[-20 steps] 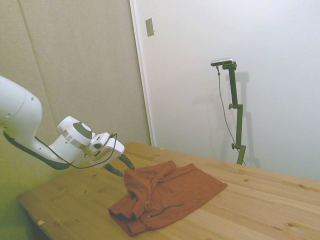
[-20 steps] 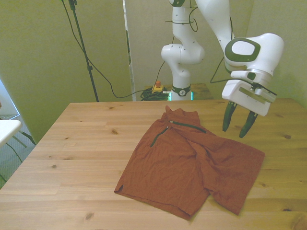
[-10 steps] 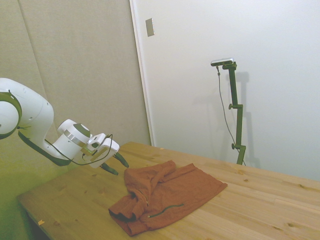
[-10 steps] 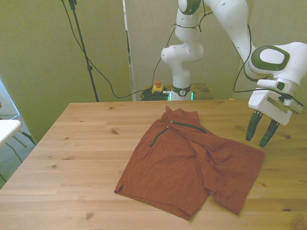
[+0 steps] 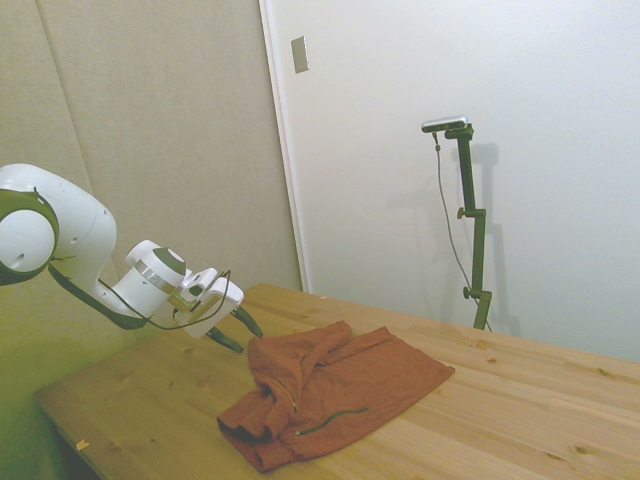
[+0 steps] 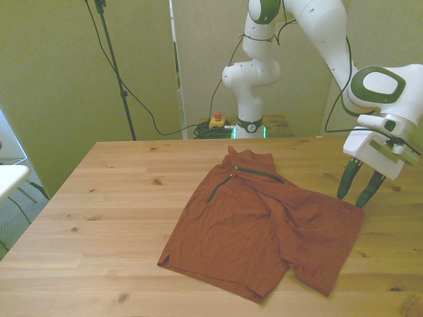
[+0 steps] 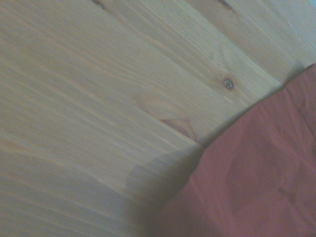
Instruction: Fold the shorts
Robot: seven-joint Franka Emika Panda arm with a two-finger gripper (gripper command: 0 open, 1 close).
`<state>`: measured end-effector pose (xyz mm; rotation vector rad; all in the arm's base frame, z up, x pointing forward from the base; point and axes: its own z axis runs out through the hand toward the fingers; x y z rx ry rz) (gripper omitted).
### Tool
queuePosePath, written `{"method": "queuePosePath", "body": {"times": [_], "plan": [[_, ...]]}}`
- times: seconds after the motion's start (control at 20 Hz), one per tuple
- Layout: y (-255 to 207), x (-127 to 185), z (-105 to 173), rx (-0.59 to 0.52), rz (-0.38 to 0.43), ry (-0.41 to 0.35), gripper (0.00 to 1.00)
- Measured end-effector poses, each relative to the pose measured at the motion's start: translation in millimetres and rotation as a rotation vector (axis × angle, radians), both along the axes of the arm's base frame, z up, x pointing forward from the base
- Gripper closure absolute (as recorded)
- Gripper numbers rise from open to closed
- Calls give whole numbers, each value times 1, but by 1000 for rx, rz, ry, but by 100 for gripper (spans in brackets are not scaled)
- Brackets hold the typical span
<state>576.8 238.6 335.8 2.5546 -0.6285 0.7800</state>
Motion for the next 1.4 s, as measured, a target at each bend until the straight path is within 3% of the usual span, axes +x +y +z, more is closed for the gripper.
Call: {"method": "queuePosePath", "body": {"times": [0.8, 0.85, 1.4], "plan": [[-37, 18, -2, -4, -57, 2, 0], [-37, 19, -2, -3, -58, 1, 100], [-36, 32, -5, 39, -54, -12, 100]]}}
